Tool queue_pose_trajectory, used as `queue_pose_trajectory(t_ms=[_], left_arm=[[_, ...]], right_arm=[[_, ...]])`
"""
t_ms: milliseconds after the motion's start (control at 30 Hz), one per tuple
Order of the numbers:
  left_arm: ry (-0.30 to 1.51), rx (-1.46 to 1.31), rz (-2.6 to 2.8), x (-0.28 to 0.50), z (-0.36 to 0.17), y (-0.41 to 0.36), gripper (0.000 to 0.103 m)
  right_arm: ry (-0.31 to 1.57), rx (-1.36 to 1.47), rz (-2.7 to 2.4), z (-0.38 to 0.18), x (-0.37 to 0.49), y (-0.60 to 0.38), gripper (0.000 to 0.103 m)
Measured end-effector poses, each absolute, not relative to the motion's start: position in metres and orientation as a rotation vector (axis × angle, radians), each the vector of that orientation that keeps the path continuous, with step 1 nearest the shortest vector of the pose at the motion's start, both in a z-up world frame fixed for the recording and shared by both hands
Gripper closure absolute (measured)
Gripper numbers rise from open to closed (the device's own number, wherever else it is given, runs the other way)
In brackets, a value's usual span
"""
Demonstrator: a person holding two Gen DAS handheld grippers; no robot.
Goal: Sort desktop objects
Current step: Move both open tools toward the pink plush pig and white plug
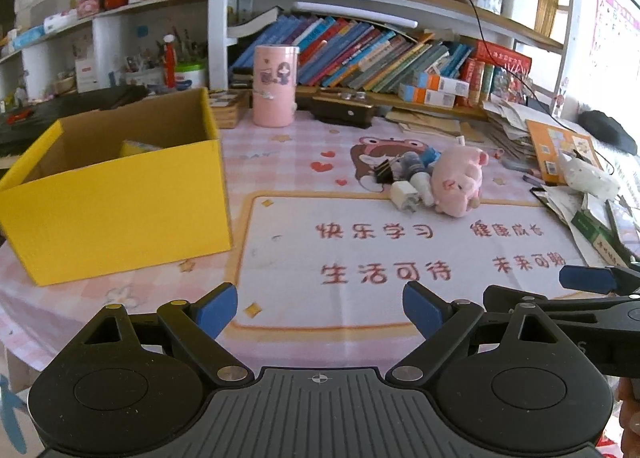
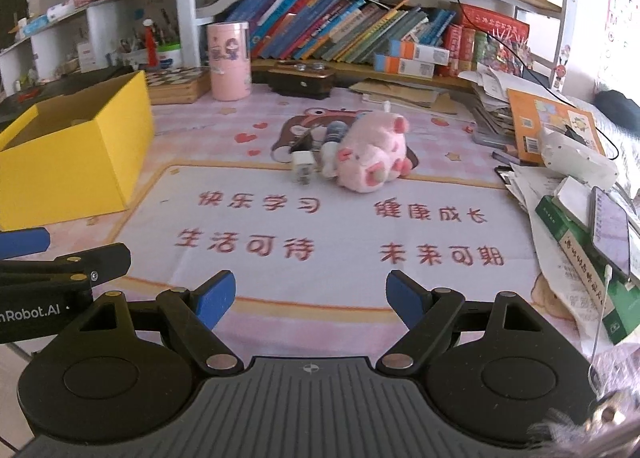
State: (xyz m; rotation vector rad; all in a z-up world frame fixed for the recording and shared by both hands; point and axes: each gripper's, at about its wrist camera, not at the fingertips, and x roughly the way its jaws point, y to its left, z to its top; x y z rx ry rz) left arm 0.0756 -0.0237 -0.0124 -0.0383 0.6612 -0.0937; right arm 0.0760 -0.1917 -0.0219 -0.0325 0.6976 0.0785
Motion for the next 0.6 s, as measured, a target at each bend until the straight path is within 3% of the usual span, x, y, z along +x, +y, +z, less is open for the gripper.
queue_pose_trajectory(t_ms=[600], left_arm=[[0.692, -0.042, -0.040, 0.139, -0.016, -0.080, 0.011]], right_arm=[[0.732, -0.029, 0.118, -0.027, 0.151, -0.252, 0.022]])
